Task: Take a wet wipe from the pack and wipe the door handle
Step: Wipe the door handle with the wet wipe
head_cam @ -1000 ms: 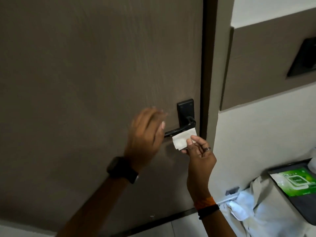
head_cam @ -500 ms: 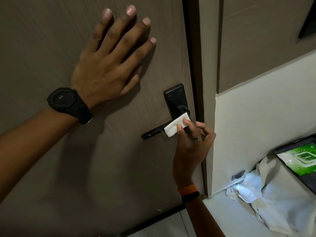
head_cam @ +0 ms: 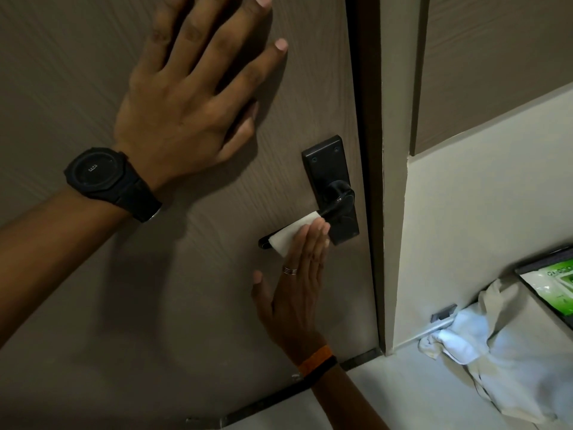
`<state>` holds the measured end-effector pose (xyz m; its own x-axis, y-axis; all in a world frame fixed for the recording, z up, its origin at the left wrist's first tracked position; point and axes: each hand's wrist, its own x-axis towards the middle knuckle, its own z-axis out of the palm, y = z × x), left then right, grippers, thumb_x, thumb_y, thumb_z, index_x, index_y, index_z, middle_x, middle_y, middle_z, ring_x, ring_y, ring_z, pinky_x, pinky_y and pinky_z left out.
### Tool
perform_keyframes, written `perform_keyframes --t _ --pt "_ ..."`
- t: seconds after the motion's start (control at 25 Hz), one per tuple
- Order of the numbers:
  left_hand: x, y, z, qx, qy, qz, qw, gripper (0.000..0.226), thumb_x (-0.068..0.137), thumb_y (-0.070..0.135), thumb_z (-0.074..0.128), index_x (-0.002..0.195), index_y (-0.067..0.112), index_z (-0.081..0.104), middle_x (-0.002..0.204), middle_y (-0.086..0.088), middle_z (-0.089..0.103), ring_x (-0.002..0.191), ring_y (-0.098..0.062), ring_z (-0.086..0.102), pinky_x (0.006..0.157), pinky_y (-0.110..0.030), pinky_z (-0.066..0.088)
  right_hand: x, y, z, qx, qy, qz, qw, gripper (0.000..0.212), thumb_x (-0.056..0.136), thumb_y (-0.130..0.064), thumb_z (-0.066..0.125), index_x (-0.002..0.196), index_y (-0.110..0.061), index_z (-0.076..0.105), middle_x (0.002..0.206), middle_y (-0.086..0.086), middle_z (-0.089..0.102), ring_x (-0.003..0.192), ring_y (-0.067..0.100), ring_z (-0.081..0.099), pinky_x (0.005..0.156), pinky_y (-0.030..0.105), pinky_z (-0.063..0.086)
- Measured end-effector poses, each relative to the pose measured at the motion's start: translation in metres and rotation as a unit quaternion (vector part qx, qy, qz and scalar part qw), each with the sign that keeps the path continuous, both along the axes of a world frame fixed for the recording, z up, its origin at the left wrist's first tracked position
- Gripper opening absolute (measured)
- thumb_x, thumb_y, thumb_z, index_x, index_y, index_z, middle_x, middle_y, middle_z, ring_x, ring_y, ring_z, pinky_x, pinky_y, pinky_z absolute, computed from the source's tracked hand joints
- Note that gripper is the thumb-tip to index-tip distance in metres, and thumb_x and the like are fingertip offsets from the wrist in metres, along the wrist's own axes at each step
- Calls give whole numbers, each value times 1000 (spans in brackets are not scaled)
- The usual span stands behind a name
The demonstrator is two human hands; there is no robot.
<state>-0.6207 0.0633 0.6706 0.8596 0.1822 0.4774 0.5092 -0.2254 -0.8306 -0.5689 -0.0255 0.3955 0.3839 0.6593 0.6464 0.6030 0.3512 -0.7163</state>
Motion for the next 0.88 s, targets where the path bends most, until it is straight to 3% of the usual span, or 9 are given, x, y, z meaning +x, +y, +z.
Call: perform_keyframes --t 0.2,0.48,0.68,0.88 --pt "1 -1 -1 8 -4 14 1000 49 111 37 36 155 14 34 152 -23 41 137 -46 41 111 -60 36 25 16 7 -9 50 -51 997 91 100 -69 27 160 -12 -11 171 5 -17 161 29 -7 132 42 -5" --pt "2 -3 -2 5 1 29 1000 49 111 38 33 155 15 34 149 -24 44 135 -47 44 110 -59 37 1 1 -13 -10 -50 17 999 88 102 -62 28 160 -10 -14 170 8 -20 160 27 -12 132 40 -7" --pt "3 -4 -6 -1 -20 32 999 49 111 38 33 154 15 35 145 -26 49 131 -47 48 108 -57 40 13 8 -6 -12 13 -11 1000 88 101 -64 28 159 -12 -14 170 5 -21 160 27 -12 132 40 -6" --pt "3 -4 -6 -6 -23 20 1000 48 111 37 34 153 15 38 142 -25 53 128 -45 53 104 -55 45 -19 -9 -15 -23 -84 33 996 84 103 -60 24 159 -11 -16 169 4 -24 159 22 -16 132 38 -8"
